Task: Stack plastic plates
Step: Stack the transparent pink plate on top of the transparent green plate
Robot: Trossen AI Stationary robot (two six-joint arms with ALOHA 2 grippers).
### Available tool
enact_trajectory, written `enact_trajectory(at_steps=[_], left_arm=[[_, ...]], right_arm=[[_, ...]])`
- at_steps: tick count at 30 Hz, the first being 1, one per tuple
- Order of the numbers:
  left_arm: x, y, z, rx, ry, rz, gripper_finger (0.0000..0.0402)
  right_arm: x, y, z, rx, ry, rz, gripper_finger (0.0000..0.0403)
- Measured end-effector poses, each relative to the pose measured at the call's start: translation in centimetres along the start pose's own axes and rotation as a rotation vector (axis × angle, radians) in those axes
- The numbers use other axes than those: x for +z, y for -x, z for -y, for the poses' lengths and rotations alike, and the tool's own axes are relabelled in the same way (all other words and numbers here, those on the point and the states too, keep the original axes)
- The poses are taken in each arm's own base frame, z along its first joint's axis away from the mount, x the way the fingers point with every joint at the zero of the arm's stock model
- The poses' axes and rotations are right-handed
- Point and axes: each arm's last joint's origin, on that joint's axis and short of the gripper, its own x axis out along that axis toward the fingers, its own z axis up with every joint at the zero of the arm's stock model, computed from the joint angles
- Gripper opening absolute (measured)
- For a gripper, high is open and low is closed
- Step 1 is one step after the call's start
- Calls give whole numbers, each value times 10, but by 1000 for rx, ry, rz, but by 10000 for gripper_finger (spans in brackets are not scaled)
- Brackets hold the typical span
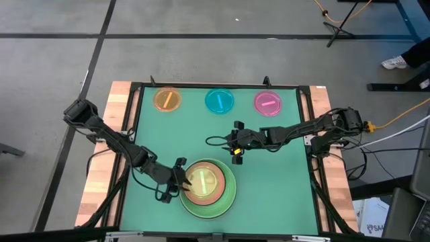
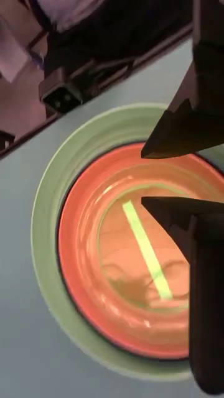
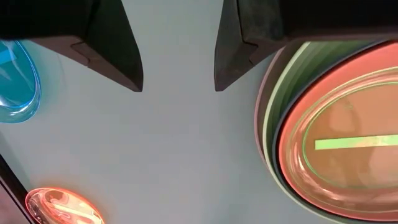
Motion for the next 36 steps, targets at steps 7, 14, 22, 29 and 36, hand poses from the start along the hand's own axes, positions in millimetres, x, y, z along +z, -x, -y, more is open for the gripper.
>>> enact_trajectory(at_steps=[7,14,22,29,36], left_arm=[[1,0,-1,34,-43,13,103],[-4,-1,-8,226,-108,104,103],[-23,3,-24,246,-116,229,103],[-45,22,-41,258,-70,352,103],[-64,36,-48,312,2,445,103]], right_arm=[[0,0,0,0,0,0,186],[0,0,0,0,0,-2,186],[-2,2,6,-71,7,-27,186],[-9,7,34,-149,-15,-124,186],[-24,10,71,-252,-63,-247,186]])
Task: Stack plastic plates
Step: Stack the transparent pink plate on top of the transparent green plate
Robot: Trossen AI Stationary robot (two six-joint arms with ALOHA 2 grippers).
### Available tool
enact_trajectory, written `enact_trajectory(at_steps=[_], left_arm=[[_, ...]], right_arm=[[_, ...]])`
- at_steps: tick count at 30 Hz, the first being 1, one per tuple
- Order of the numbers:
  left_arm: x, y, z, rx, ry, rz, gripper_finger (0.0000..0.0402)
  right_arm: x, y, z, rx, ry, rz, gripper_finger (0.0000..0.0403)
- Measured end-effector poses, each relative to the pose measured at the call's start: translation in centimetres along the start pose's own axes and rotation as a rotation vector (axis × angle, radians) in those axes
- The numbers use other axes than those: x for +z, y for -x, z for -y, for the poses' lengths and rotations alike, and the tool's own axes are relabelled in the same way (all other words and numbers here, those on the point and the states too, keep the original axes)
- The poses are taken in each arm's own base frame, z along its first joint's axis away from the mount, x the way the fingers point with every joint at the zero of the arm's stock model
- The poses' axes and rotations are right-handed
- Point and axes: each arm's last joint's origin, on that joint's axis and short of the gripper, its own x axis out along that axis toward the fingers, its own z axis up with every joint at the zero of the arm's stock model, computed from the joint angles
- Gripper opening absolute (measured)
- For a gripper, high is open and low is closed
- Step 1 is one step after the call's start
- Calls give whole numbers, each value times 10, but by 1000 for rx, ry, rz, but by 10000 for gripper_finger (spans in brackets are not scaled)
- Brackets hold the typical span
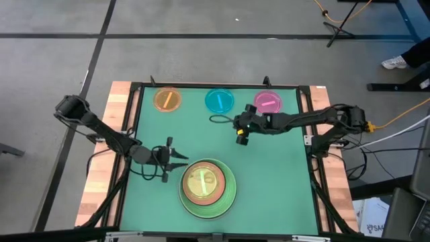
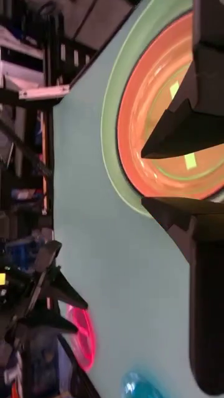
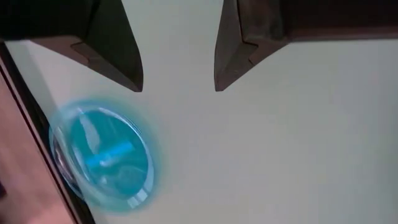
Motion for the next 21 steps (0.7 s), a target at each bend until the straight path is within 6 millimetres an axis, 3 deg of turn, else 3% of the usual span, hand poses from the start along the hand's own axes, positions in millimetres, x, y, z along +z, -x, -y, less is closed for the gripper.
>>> enact_trajectory(at_steps=[11,21], left_arm=[[-3,1,-2,42,3,-3,103],[-3,1,-2,46,1,-6,103]], right_arm=[[-17,-12,47,-91,-97,-136,186],[-35,-34,68,-120,-128,-241,186]])
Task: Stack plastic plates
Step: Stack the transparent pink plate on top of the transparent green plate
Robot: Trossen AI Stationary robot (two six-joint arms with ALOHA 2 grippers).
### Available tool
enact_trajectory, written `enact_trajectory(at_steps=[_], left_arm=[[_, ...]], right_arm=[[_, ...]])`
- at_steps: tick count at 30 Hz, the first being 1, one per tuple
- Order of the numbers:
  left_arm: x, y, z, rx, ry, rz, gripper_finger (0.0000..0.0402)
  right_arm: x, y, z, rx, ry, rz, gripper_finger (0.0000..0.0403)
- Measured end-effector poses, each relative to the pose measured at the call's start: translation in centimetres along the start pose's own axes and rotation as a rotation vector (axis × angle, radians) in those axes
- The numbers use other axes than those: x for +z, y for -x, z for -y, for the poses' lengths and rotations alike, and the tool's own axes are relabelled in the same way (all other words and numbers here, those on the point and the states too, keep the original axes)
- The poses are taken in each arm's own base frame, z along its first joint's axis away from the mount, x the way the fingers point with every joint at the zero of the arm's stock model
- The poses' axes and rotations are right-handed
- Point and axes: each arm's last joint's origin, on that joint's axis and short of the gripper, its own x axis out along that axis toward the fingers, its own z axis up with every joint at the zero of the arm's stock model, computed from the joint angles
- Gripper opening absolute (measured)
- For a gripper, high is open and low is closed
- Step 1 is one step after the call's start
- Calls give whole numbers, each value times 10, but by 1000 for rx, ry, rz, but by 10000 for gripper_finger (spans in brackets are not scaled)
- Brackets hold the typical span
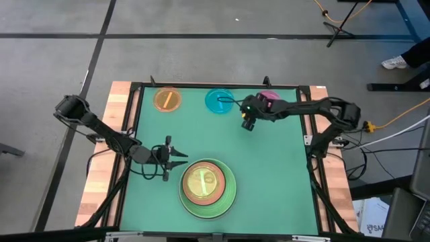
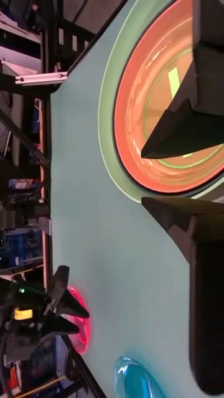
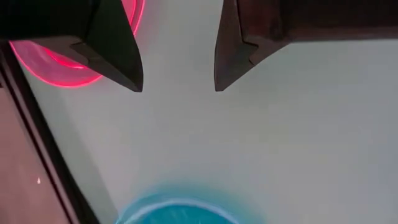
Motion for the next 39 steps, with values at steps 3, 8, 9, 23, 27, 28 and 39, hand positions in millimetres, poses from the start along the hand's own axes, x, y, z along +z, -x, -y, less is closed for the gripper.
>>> enact_trajectory(at_steps=[3,8,9,23,27,28,39], left_arm=[[0,0,0,2,-1,-2,103],[0,0,0,3,-1,-2,103],[0,0,0,4,-1,-2,103],[0,0,-1,8,-9,-4,103],[0,-1,-2,14,-2,-4,103],[0,-1,-2,14,-1,-4,103],[0,-1,-2,13,-6,-4,103]], right_arm=[[-3,-8,3,-6,-1,-28,186],[-6,-16,4,-9,-3,-53,186],[-6,-16,4,-9,-3,-55,186],[-5,-17,3,-8,22,-45,186],[-2,-17,5,-12,56,-19,186],[-1,-18,7,-6,59,-5,186],[-7,-26,39,-2,-1,-13,186]])
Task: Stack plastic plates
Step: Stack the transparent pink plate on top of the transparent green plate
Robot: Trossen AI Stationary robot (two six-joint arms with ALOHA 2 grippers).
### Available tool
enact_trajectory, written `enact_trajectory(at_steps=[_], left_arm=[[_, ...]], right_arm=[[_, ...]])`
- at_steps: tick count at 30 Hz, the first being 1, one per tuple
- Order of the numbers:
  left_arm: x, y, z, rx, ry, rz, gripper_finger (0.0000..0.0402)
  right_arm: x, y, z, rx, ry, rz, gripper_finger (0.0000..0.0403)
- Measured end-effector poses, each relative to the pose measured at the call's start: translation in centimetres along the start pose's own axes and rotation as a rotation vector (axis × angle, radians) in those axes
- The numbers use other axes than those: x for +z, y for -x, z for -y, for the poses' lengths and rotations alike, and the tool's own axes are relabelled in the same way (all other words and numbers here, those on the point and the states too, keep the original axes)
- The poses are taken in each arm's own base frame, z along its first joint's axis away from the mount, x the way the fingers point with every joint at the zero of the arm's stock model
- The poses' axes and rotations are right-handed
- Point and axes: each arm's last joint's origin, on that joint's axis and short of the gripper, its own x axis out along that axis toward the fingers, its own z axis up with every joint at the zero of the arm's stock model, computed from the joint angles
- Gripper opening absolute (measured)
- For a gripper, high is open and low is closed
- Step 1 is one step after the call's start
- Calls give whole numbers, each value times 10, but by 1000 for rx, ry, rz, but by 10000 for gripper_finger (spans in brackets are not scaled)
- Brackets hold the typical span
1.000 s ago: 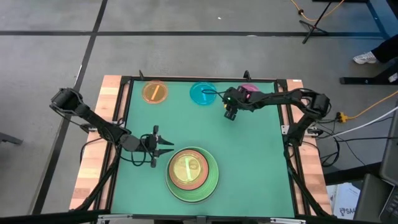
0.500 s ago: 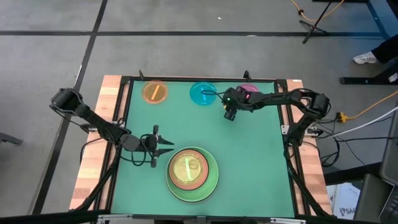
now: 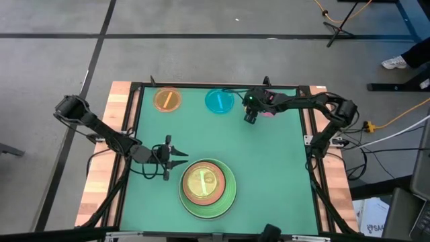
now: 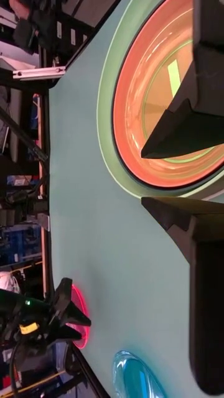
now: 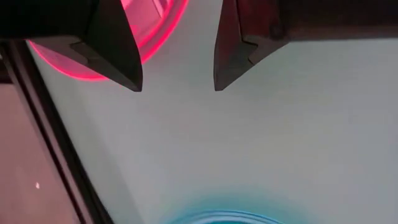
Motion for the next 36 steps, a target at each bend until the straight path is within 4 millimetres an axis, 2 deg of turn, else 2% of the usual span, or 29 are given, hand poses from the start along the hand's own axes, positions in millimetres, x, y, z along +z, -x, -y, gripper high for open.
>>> enact_trajectory(at_steps=[8,13,21,24,34,36], left_arm=[[0,0,0,0,2,0,103],[0,0,0,0,5,0,103],[0,0,0,-1,5,0,103],[0,0,0,-1,5,0,103],[0,-1,-1,4,8,0,103],[0,-1,-1,4,8,0,103]], right_arm=[[-11,-2,8,-23,-183,-100,186],[-12,-3,9,-73,-229,-112,186],[-19,-20,6,-118,-221,-179,183],[-19,-21,6,-121,-220,-182,159],[-19,-22,6,-115,-212,-177,20],[-19,-22,3,-119,-185,-176,6]])
